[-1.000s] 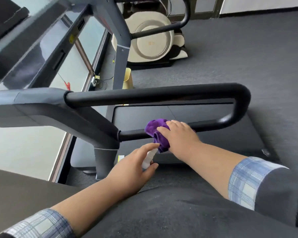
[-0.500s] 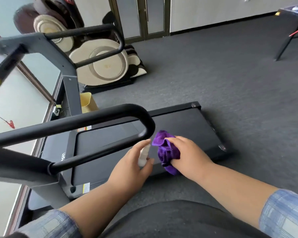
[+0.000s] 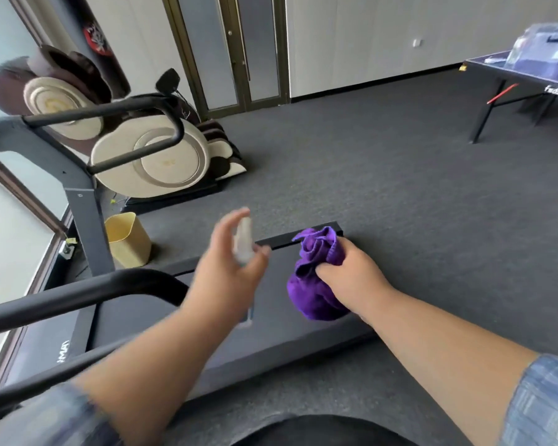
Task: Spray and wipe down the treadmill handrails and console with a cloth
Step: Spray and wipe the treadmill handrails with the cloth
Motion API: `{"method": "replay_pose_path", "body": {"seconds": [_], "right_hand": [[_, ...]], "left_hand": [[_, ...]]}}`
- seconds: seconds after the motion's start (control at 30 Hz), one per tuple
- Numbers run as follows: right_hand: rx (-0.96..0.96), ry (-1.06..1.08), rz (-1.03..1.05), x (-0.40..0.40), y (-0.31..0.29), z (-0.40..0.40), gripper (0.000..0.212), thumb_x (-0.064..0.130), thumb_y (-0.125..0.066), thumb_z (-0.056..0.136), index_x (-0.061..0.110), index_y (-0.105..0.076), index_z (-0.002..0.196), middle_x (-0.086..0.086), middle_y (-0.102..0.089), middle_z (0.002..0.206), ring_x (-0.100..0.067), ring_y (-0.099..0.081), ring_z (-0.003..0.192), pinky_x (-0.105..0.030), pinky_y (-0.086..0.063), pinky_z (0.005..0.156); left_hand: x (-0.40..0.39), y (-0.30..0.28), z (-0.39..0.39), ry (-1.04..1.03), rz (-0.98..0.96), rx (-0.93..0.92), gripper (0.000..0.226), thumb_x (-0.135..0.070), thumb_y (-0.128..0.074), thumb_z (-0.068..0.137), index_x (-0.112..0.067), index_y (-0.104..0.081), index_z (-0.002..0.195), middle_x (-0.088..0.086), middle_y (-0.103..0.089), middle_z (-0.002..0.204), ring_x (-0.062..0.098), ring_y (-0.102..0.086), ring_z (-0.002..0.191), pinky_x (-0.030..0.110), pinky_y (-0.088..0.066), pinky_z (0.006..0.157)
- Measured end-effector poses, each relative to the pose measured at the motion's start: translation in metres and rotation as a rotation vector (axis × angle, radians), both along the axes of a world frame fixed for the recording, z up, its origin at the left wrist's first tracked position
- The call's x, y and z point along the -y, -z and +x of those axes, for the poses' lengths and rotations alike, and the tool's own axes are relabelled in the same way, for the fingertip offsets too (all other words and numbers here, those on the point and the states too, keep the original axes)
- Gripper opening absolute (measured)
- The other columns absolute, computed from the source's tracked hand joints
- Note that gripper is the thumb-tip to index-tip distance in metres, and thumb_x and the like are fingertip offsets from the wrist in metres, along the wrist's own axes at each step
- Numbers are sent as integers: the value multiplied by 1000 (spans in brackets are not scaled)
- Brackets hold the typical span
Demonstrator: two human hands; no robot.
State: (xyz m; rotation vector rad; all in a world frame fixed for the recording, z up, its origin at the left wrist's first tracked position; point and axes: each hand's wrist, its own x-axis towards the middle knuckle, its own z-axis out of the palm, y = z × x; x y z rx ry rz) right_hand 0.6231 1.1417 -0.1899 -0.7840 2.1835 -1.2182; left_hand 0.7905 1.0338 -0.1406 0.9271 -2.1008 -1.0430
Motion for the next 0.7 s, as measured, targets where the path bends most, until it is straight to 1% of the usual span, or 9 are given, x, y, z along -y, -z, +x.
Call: {"method": "replay_pose_path", "body": {"seconds": [0.03,0.13,0.2,0.3,0.4,0.47,0.53,0.57,0.7], "right_hand": [[25,9,-29,12,-3,-8,31,20,-65,81,37,-66,106,13,-72,94,-14,-66,98,-34,-50,91],[97,-17,-99,59,-16,-30,28,22,-64,80,38,-67,103,15,-72,93,-9,-66,95,-36,-52,94],[110,-63,-140,99,-25,-43,28,24,-64,78,39,-67,102,16,-72,93,-8,-66,94,-37,-53,94],[103,-162,-179,155,-35,-65,30,29,-64,74,42,-65,101,17,-73,92,-9,-68,93,-41,-54,94],[92,-268,-179,204,-44,-88,29,27,-64,78,43,-64,102,19,-72,92,-8,-68,93,-41,-54,94],[108,-302,-188,231,-45,-100,33,31,-63,73,44,-64,104,20,-72,93,-7,-68,93,-42,-54,94],[128,-308,-180,252,-42,-109,36,34,-61,69,44,-64,104,18,-73,94,-9,-68,94,-43,-54,94],[139,-312,-173,262,-39,-114,36,34,-61,69,43,-64,104,17,-73,95,-10,-68,95,-44,-54,94],[209,-357,-129,297,-25,-125,33,27,-64,75,41,-66,105,15,-73,95,-11,-68,95,-44,-54,95]], "left_hand": [[10,-17,-7,-14,-18,-35,58,-29,-69,88,-69,-36,113,-8,-65,95,19,-66,73,42,-59,73],[50,-62,-26,-49,-91,-94,55,-31,-67,91,-65,-35,119,-15,-64,88,13,-66,69,27,-58,62],[79,-72,-38,-115,-120,-117,55,-30,-66,92,-65,-33,118,-14,-65,90,14,-65,69,26,-55,58],[118,-69,-54,-231,-107,-171,58,-28,-67,91,-69,-31,112,-11,-65,92,12,-62,67,15,-47,47],[156,-69,-65,-327,-86,-185,59,-27,-68,90,-67,-32,115,-19,-63,90,6,-61,64,16,-47,51],[180,-67,-70,-371,-78,-148,60,-25,-66,91,-64,-31,120,-15,-64,91,1,-60,61,18,-48,54],[199,-66,-74,-422,-72,-101,61,-22,-65,92,-62,-30,123,-11,-64,93,-3,-59,63,11,-47,55],[206,-65,-76,-445,-70,-90,62,-22,-65,92,-62,-30,123,-11,-63,94,-4,-60,65,13,-48,57],[223,-56,-78,-524,-24,-15,63,-22,-65,92,-67,-29,119,-10,-62,97,9,-65,74,36,-56,72]]}}
